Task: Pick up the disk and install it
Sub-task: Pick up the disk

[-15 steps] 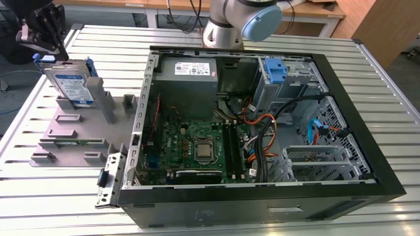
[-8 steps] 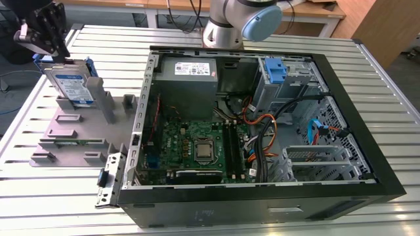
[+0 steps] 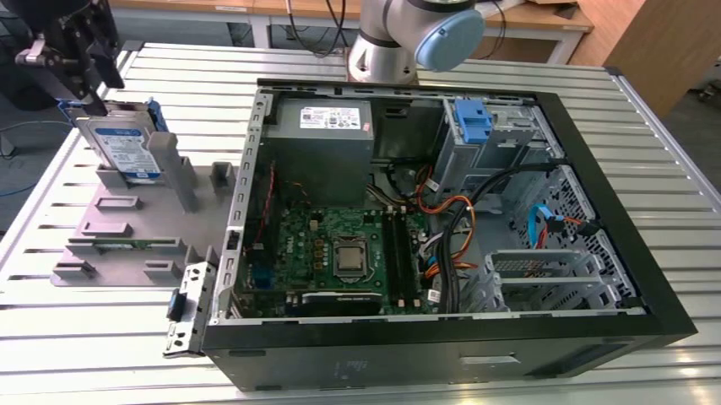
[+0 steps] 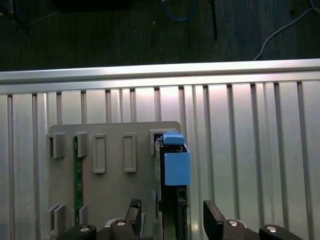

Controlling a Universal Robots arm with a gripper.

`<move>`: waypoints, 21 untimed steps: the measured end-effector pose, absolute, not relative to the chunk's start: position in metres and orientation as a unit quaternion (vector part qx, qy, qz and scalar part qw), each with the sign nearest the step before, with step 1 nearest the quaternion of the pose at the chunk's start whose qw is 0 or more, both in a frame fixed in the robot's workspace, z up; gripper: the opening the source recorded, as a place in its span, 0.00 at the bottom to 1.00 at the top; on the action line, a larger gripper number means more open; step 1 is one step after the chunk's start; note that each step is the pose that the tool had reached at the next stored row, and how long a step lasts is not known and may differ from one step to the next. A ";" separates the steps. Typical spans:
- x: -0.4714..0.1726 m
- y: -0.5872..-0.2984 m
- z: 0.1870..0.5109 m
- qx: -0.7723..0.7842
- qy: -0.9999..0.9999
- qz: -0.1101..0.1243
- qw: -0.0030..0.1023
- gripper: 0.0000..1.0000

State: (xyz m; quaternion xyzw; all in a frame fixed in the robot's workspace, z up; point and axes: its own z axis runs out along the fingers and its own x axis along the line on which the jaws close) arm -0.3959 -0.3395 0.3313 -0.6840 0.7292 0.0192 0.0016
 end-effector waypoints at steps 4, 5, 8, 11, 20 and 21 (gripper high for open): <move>-0.396 -0.339 0.331 -0.684 0.729 0.019 0.002 0.65; -0.396 -0.339 0.331 -0.684 0.729 0.019 0.002 0.65; -0.399 -0.339 0.319 -0.684 0.729 0.018 0.003 0.65; -0.400 -0.339 0.313 -0.685 0.728 0.016 0.005 0.65; -0.400 -0.339 0.299 -0.688 0.726 0.014 0.008 0.65; -0.400 -0.339 0.298 -0.688 0.725 0.013 0.008 0.65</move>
